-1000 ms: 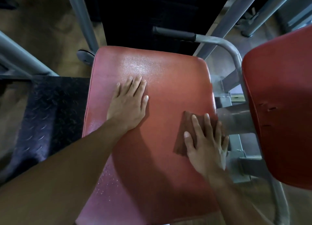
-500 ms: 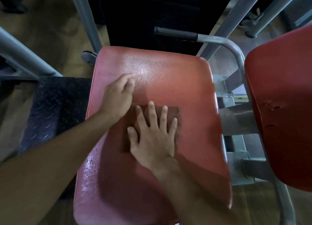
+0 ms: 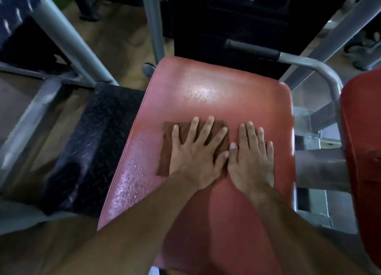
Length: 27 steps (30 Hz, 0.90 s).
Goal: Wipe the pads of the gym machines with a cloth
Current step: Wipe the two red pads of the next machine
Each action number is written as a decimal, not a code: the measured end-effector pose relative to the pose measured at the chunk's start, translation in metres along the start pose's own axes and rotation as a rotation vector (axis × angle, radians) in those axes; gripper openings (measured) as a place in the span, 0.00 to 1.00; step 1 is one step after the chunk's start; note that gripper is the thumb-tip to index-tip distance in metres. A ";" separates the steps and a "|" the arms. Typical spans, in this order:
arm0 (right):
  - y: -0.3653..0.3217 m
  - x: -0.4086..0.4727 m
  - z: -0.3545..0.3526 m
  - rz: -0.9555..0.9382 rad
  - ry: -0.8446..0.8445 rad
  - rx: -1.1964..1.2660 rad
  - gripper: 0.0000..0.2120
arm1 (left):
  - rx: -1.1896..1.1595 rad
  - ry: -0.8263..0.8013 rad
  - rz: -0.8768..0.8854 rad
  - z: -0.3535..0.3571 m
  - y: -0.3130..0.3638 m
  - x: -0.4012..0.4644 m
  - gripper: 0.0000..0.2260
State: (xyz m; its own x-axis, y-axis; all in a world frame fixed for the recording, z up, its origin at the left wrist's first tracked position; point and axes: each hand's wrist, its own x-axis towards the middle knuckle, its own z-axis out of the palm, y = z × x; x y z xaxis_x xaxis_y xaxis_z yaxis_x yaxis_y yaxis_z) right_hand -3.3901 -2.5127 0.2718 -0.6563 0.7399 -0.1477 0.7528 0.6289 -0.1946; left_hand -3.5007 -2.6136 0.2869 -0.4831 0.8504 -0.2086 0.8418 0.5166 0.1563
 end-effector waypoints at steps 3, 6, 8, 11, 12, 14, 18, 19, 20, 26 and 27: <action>0.002 -0.002 -0.001 -0.051 -0.007 -0.032 0.31 | 0.016 -0.007 0.034 0.004 -0.008 -0.026 0.27; 0.003 -0.004 -0.002 -0.080 -0.014 -0.044 0.31 | 0.035 0.037 0.012 -0.003 -0.033 -0.014 0.28; 0.003 -0.003 -0.002 -0.083 -0.018 -0.052 0.31 | 0.039 0.029 -0.085 -0.018 -0.062 0.008 0.27; 0.003 0.000 -0.001 -0.079 -0.024 -0.056 0.30 | 0.080 0.039 -0.221 -0.015 -0.078 -0.003 0.28; 0.003 -0.001 0.000 -0.077 -0.029 -0.058 0.29 | 0.083 0.044 -0.248 -0.010 -0.076 -0.018 0.28; 0.003 -0.001 0.000 -0.075 -0.033 -0.064 0.29 | 0.057 0.046 -0.278 -0.005 -0.074 -0.041 0.28; 0.002 0.000 -0.001 -0.080 -0.035 -0.062 0.29 | -0.138 0.031 -0.261 -0.022 -0.107 -0.015 0.29; 0.002 -0.001 -0.001 -0.076 -0.037 -0.063 0.29 | -0.159 0.046 -0.269 -0.022 -0.110 -0.011 0.29; 0.002 -0.001 -0.001 -0.074 -0.034 -0.066 0.29 | -0.148 0.070 -0.276 -0.019 -0.107 -0.012 0.29; 0.002 -0.001 -0.003 -0.080 -0.037 -0.052 0.29 | -0.044 0.072 -0.307 0.001 -0.086 -0.065 0.30; 0.002 -0.001 -0.003 -0.080 -0.040 -0.049 0.29 | -0.046 0.067 -0.305 0.000 -0.088 -0.064 0.30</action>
State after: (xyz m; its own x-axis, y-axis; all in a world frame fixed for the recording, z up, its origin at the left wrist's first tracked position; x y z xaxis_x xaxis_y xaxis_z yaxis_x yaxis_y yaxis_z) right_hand -3.3880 -2.5116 0.2747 -0.7153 0.6773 -0.1724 0.6988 0.6972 -0.1600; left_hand -3.5435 -2.7133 0.2866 -0.7279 0.6592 -0.1885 0.6443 0.7517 0.1406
